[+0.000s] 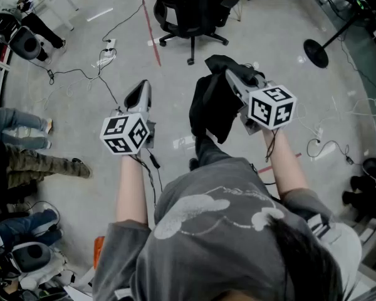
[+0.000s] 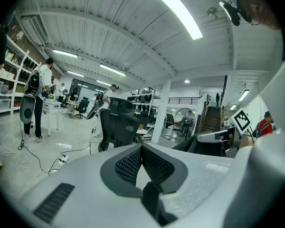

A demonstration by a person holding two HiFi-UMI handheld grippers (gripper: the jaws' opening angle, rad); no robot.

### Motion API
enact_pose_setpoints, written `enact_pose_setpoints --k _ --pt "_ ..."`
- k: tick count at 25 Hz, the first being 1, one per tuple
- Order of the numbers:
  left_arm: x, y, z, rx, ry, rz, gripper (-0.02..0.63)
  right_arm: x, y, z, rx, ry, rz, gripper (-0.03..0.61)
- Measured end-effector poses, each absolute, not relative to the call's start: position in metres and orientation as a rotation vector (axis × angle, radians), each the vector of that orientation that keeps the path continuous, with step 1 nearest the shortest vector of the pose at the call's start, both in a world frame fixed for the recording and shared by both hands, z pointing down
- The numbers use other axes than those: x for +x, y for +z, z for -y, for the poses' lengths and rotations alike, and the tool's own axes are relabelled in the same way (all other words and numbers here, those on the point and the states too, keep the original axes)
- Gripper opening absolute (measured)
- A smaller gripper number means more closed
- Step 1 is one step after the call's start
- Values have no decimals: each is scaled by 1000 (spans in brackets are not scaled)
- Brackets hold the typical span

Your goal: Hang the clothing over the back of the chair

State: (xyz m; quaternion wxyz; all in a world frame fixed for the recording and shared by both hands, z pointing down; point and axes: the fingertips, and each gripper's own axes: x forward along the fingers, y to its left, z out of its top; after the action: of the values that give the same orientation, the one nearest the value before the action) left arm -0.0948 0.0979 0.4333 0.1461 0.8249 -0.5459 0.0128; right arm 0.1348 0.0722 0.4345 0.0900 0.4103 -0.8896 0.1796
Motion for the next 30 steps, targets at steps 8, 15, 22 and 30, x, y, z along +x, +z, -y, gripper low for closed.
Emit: enact_pose_setpoints --k 8,15,22,30 --pt "-94 432 -102 2395 22 1543 2 137 433 -73 1232 539 2633 -6" --pt "-88 434 -103 2386 -27 1518 2 149 435 -73 1237 561 2618 -6" --pt "-89 437 -87 2411 -18 1538 2 157 435 -49 1268 527 2614 -6" --pt "-70 426 10 2407 -7 1563 2 177 440 49 1238 558 2627 -6"
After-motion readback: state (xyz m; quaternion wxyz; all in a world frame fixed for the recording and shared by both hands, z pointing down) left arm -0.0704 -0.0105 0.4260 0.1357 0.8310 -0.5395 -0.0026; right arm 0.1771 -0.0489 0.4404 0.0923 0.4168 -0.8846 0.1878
